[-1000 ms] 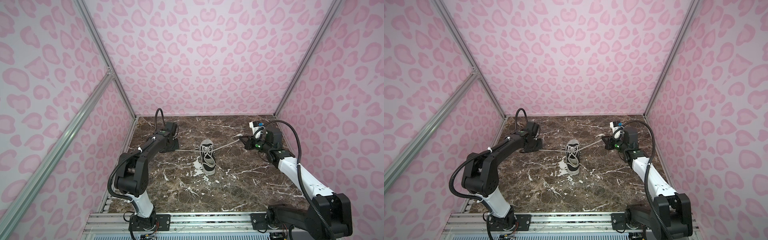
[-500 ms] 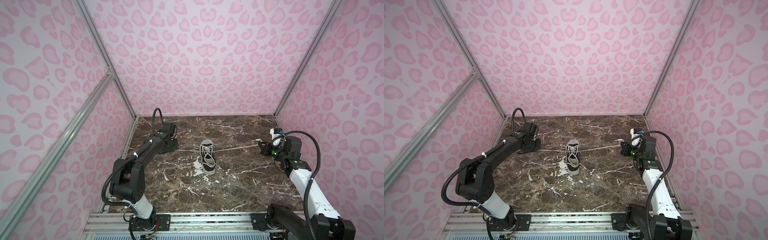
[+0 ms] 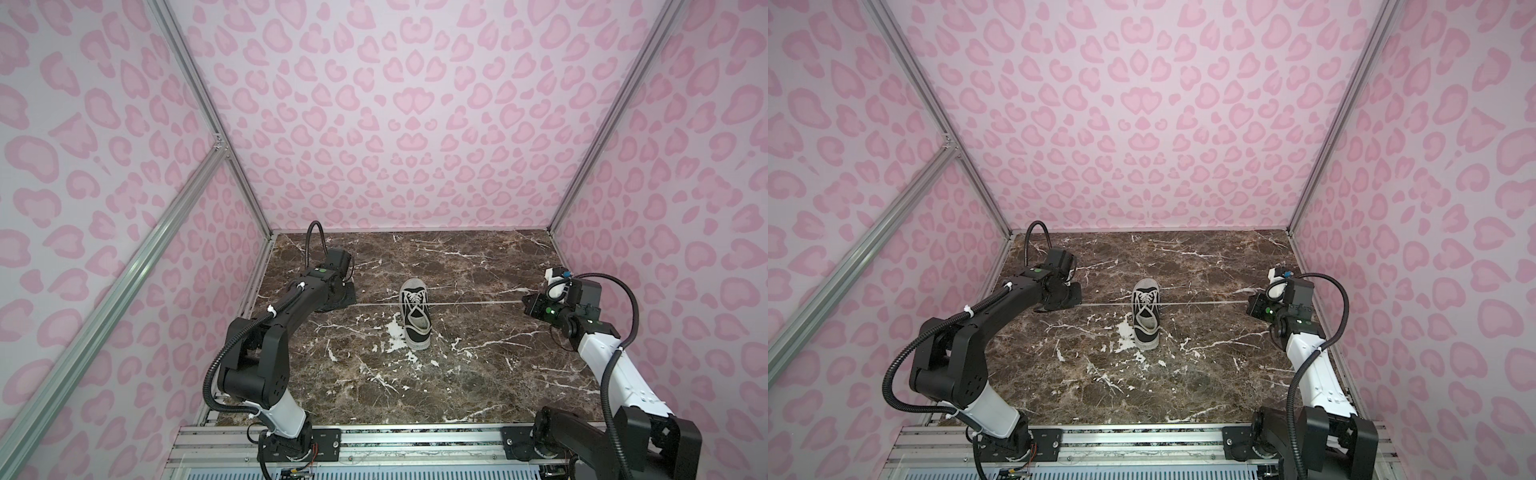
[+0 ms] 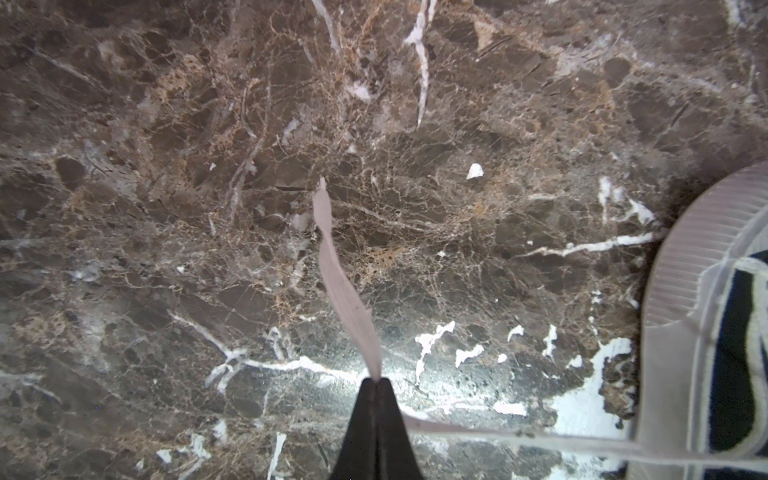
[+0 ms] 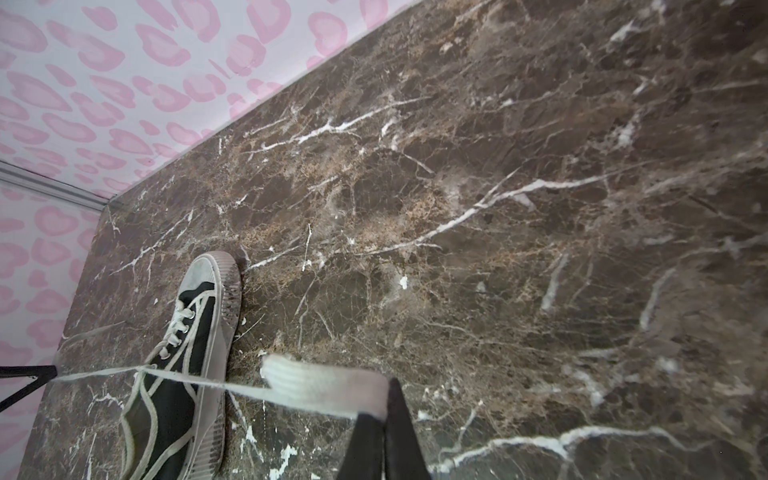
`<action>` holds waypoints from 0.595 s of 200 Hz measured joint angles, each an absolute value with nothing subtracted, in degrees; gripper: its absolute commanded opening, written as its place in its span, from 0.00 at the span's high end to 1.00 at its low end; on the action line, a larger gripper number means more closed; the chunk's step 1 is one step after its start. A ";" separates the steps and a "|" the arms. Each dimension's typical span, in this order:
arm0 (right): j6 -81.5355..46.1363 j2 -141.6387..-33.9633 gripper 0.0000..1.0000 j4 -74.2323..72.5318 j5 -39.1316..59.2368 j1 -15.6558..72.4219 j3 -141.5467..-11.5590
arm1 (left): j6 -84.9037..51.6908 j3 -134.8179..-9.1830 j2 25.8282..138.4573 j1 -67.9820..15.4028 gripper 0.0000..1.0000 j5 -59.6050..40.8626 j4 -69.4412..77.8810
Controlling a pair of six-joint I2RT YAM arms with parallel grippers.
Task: Tie the shoes
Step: 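Pull both lace ends outward, left gripper and right gripper moving apart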
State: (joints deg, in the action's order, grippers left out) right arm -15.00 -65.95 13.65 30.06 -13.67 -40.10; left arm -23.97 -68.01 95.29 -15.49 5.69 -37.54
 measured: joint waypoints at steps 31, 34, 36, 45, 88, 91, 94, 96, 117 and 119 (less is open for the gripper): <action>-14.98 -69.87 0.97 15.03 30.06 -13.74 -40.86 | -23.81 -67.26 97.30 -15.49 0.96 5.80 -37.15; -14.90 -70.24 0.97 15.20 30.06 -13.78 -40.95 | -23.79 -67.22 97.49 -15.46 0.96 5.80 -37.15; -14.85 -70.43 0.97 15.29 30.06 -13.80 -40.97 | -23.79 -67.22 97.65 -15.46 0.96 5.80 -37.15; -14.70 -71.31 0.97 15.68 30.09 -14.04 -41.01 | -23.77 -67.20 98.13 -15.46 0.96 5.80 -37.15; -14.46 -73.01 0.97 16.40 30.28 -15.18 -41.01 | -23.77 -67.20 98.41 -15.42 0.96 5.74 -36.12; -14.52 -73.01 0.97 16.40 30.28 -15.25 -41.01 | -23.77 -67.22 98.41 -15.42 0.96 5.72 -36.12; -14.59 -73.01 0.97 16.40 30.33 -15.27 -41.01 | -23.77 -67.22 98.39 -15.42 0.96 5.67 -36.12; -14.59 -73.01 0.97 16.40 30.41 -15.29 -41.01 | -23.77 -67.22 98.39 -15.42 0.96 5.65 -36.10; -15.00 -73.30 0.96 16.21 30.96 -15.03 -41.10 | -23.79 -67.24 97.62 -15.40 0.96 5.32 -36.16; -15.16 -73.32 0.96 16.25 30.94 -14.94 -41.15 | -23.79 -67.24 97.54 -15.42 0.96 5.32 -36.14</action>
State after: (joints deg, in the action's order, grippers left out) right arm -15.16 -73.32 16.25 30.94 -14.94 -41.15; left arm -23.79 -67.24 97.54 -15.42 5.32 -36.14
